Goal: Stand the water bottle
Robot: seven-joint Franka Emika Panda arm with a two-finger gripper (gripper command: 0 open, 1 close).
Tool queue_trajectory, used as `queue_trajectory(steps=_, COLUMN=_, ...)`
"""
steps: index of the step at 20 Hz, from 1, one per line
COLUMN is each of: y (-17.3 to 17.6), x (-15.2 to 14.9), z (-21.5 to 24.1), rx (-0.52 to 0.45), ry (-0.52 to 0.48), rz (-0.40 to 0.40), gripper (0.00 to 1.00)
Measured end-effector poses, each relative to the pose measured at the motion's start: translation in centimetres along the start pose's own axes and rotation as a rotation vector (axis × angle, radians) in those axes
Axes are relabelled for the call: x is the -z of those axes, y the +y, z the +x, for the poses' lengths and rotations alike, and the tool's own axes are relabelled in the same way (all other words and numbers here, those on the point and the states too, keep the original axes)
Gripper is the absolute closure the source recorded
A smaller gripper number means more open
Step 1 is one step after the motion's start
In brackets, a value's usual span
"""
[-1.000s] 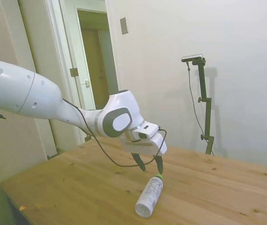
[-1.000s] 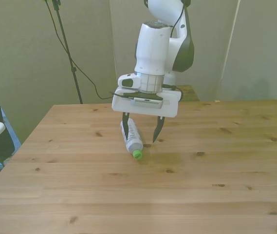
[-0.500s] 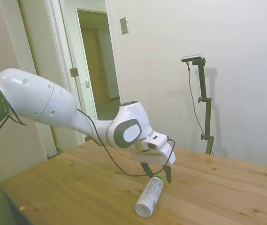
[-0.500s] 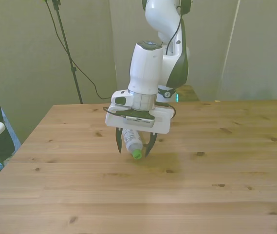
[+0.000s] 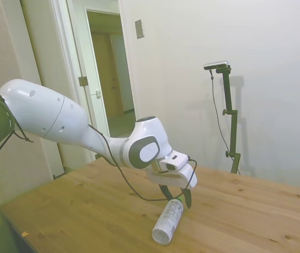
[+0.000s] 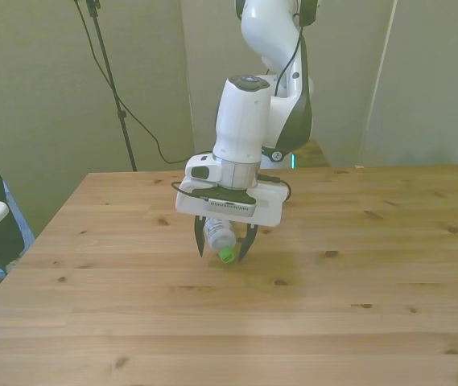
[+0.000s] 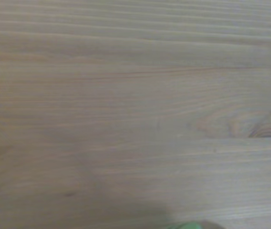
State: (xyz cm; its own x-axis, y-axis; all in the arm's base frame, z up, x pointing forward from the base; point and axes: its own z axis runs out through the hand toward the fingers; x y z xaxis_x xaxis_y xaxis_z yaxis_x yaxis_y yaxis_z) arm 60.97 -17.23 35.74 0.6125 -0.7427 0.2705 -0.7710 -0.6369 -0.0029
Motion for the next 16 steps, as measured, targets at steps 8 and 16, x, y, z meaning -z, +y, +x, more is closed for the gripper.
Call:
queue_trajectory(steps=8, y=0.11, x=-0.19, z=0.04, rx=-0.013, ry=-0.004, rz=0.000, gripper=1.00)
queue_trajectory(steps=16, y=-0.56, x=-0.07, z=-0.14, rx=-0.121, ry=-0.018, rz=0.019, gripper=1.00)
